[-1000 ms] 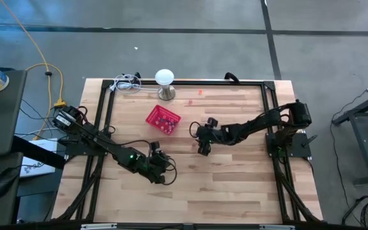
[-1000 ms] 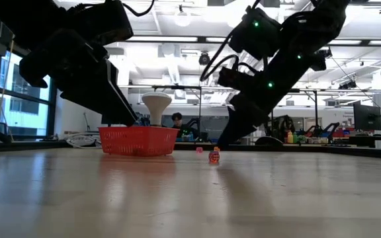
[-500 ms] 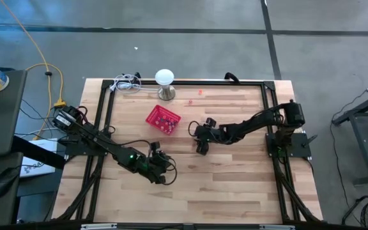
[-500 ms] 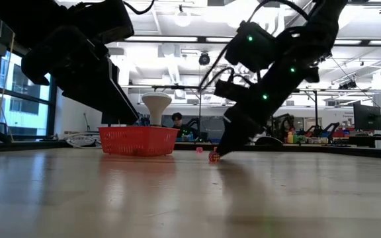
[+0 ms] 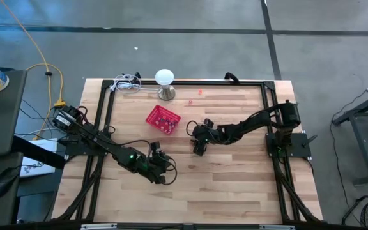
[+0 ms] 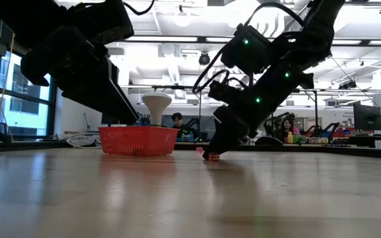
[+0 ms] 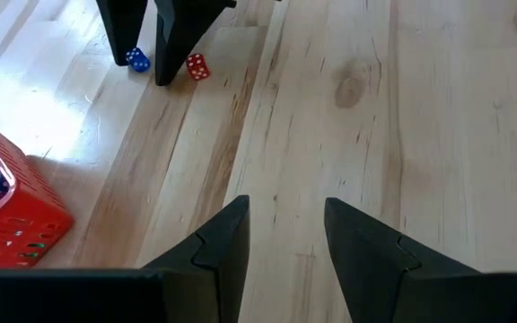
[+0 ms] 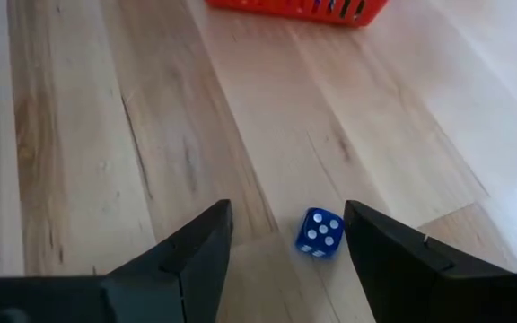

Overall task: Pick & Place Dice
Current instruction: Put the dark blue die into the red basket

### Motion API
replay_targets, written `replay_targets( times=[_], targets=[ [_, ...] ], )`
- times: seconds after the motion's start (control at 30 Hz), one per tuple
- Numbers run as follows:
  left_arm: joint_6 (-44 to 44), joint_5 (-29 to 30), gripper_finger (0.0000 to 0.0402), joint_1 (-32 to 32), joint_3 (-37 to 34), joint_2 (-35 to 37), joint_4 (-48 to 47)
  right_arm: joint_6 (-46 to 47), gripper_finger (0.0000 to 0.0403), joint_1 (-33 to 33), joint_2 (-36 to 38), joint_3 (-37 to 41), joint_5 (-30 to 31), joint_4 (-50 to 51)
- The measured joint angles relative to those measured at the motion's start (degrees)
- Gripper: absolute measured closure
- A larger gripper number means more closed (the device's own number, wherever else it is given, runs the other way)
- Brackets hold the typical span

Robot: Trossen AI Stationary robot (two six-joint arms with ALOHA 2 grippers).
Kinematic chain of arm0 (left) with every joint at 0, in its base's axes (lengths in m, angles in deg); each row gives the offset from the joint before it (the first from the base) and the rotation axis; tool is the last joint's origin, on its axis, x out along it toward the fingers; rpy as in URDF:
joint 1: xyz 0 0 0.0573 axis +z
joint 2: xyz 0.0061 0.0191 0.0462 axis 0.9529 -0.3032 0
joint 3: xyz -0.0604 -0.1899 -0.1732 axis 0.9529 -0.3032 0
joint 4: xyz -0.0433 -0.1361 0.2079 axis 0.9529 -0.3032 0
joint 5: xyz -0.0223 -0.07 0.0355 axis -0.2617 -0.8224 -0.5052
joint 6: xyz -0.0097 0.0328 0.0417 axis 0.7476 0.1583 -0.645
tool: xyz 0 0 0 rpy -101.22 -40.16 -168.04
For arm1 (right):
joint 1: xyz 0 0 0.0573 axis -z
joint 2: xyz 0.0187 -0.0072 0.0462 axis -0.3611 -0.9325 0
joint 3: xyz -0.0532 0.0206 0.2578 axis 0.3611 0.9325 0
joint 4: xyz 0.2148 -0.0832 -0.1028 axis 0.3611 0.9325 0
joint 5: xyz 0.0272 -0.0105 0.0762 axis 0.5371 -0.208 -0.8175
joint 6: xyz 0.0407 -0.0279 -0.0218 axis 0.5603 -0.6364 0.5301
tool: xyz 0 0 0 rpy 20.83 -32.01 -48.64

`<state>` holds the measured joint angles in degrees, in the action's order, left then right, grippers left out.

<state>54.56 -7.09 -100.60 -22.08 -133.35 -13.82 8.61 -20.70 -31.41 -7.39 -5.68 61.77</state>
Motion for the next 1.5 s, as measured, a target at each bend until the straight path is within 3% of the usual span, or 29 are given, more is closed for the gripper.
replay_targets(
  times=[0.23, 0.57, 0.87, 1.03, 1.37, 1.5],
  targets=[
    [0.0, 0.0, 0.0262, 0.0, 0.0, 0.0, -0.1, -0.1, 0.0225, 0.0, -0.1, 0.0, 0.2, 0.7],
    [0.5, 0.0, 0.0262, 0.0, 0.0, 0.0, -0.1, -2.2, 0.0373, -0.1, -0.1, 0.1, 0.1, 1.1],
    [0.9, 0.0, 0.0262, 0.0, 0.0, 0.0, 0.0, -5.1, 0.0372, -0.5, 0.9, 0.2, 3.5, -1.3],
    [0.9, 0.0, 0.0262, 0.0, 0.0, 0.0, 0.2, -10.4, 0.0372, -0.6, 1.7, -4.1, 4.4, -1.6],
    [0.9, 0.0, 0.0262, 0.0, 0.0, 0.0, 0.4, -20.7, 0.0372, 0.1, 2.0, -15.6, -0.3, -3.2],
    [0.9, 0.0, 0.0262, 0.0, 0.0, 0.0, 0.4, -21.4, 0.0372, 2.1, 0.4, -19.3, -5.5, -3.1]
  ],
)
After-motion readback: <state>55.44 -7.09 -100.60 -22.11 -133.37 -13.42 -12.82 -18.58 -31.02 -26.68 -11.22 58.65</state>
